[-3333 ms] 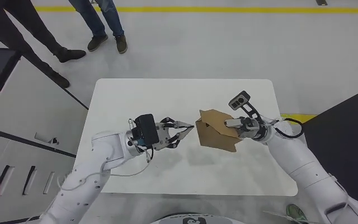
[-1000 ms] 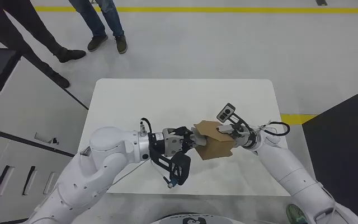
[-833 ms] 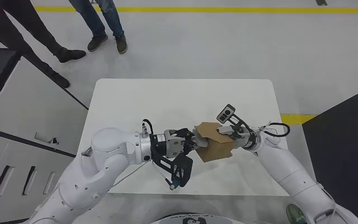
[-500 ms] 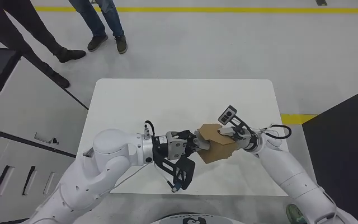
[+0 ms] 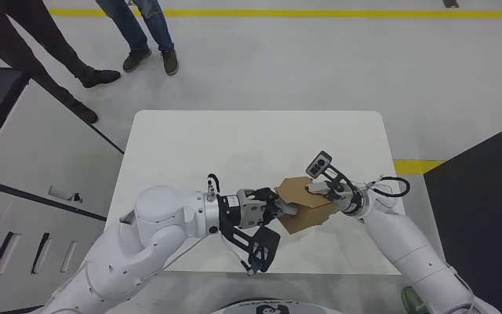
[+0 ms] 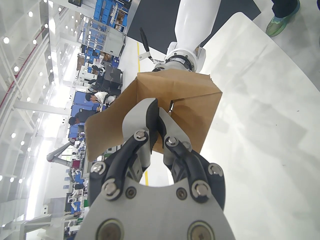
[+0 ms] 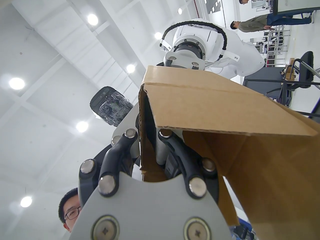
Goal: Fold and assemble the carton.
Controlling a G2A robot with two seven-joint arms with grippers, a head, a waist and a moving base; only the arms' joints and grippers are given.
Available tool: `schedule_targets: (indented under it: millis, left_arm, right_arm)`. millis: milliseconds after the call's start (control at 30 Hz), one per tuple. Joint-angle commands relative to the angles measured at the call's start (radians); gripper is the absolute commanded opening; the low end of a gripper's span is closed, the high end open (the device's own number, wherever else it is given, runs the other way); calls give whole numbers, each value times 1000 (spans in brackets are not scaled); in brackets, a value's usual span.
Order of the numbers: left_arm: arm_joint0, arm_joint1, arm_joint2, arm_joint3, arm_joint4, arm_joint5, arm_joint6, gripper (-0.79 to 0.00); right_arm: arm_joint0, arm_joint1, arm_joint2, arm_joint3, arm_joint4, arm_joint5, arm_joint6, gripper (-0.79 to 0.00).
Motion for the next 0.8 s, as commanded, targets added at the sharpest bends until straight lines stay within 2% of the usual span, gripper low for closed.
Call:
schedule_targets:
  millis: [0,767]
  left_arm:
    - [0,0,2,-3,-3,0,-5,-785]
    - [8,5,31,-24,-5,3,-40,-785]
  right_arm:
    - [-5,0,6,-2,0,2,-3,-785]
    - [-52,-7,44,-26,-20,12,1,-785]
